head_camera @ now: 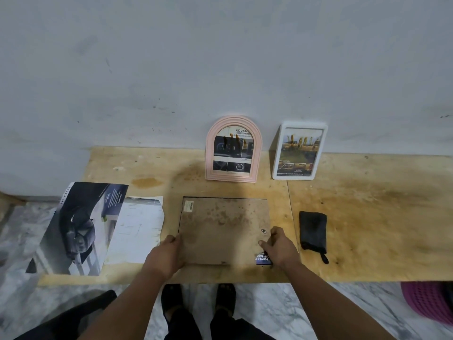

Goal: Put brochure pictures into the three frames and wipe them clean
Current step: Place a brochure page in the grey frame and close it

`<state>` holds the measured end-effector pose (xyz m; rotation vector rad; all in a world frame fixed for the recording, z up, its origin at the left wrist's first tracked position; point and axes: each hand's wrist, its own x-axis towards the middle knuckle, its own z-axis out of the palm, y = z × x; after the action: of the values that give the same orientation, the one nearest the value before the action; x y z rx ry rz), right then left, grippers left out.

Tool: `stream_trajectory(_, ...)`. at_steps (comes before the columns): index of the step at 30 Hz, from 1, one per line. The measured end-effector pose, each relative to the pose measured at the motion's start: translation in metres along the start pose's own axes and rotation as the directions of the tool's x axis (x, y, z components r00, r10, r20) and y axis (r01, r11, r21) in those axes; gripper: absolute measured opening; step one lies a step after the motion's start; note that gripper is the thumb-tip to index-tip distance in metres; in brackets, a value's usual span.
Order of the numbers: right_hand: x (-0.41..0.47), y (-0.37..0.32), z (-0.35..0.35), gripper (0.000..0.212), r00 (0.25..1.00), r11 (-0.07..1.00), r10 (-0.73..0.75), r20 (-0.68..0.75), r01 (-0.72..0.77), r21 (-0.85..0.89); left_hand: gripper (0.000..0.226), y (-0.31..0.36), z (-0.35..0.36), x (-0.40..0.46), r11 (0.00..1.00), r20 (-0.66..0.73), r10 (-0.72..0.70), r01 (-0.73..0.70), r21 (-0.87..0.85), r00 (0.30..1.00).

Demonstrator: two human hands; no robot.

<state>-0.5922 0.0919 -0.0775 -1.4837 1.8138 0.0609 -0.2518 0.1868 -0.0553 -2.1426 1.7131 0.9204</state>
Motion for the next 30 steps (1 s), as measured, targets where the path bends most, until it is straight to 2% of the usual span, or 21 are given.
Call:
stream_trajectory(5,-0.003,-0.007,-0.003,0.063,1.000,0.997,-0.021,0.001,0.021,-0.069,0.077,0.004,-0.010,0.003,1.000,0.017,-0.002,0.002,0.004,1.000)
stream_trajectory(8,-0.007,-0.011,-0.003,0.073,0.995,0.977,-0.095,0.013,0.096,-0.191,0.070,0.009,-0.015,0.004,1.000,0.020,-0.021,0.021,-0.005,1.000)
stream_trajectory(11,-0.006,-0.017,-0.005,0.068,0.988,0.939,-0.135,0.072,0.151,-0.308,0.063,0.017,-0.015,0.005,0.998,-0.006,-0.059,0.059,0.034,0.998)
stream_trajectory(14,-0.003,-0.022,-0.014,0.068,0.984,0.897,-0.123,0.126,0.164,-0.410,0.066,0.024,-0.016,0.006,0.991,-0.001,-0.107,0.107,0.084,0.994)
stream_trajectory(17,-0.002,-0.034,-0.021,0.072,0.981,0.842,-0.107,0.159,0.175,-0.510,0.071,0.030,-0.019,0.008,0.982,-0.040,-0.098,0.103,0.156,0.994)
stream_trajectory(20,-0.007,-0.060,-0.022,0.070,0.982,0.742,-0.131,0.136,0.188,-0.644,0.092,0.037,-0.026,0.017,0.970,-0.063,0.023,-0.006,0.244,0.998)
stream_trajectory(24,-0.002,-0.082,-0.010,0.076,0.946,0.653,-0.271,0.177,0.315,-0.689,0.107,0.049,-0.031,0.033,0.911,0.087,0.219,-0.236,0.337,0.972)
stream_trajectory(27,0.008,-0.089,-0.001,0.078,0.899,0.629,-0.345,0.271,0.436,-0.644,0.117,0.054,-0.030,0.044,0.888,0.213,0.239,-0.302,0.347,0.947)
stream_trajectory(30,0.016,-0.096,0.003,0.091,0.896,0.650,-0.310,0.316,0.443,-0.618,0.109,0.052,-0.029,0.052,0.903,0.229,0.248,-0.310,0.299,0.941)
